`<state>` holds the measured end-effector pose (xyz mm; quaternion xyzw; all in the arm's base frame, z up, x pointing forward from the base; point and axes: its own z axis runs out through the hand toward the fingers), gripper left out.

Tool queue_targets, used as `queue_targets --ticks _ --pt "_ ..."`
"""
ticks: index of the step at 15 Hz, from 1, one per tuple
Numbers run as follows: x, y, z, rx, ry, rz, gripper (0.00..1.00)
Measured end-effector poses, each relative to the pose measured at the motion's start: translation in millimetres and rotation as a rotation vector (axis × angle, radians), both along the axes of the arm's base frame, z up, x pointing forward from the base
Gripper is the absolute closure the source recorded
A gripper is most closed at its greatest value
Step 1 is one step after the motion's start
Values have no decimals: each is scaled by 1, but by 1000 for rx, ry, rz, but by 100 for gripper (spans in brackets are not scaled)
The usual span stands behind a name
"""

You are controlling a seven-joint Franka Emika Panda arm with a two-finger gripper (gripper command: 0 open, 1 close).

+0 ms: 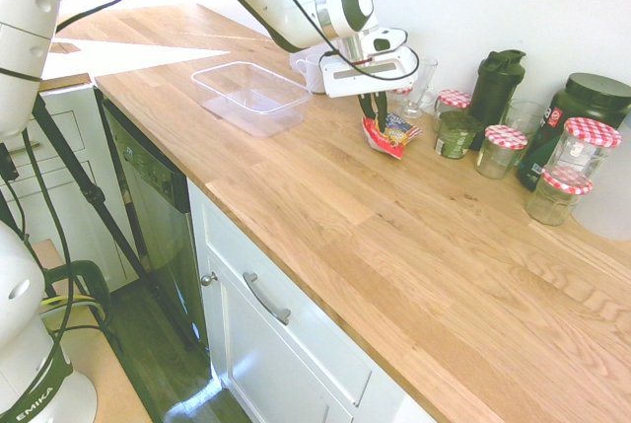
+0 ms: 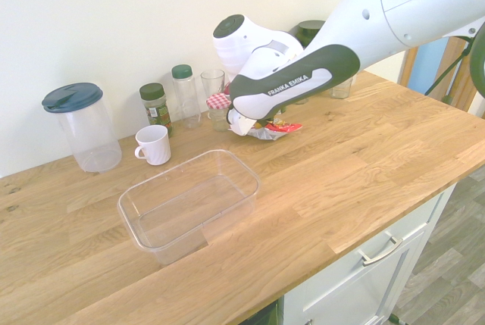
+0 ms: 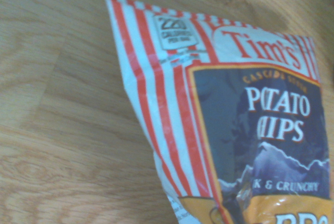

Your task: Put the chip bag into the container

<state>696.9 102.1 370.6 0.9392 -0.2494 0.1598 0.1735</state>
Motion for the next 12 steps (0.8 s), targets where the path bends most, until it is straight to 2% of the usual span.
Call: queue_targets --ticks 5,9,12 --pt "-29 22 73 -17 -70 24 100" --pt "-101 84 132 -21 -119 97 100" --pt "-143 129 154 -20 -126 150 100"
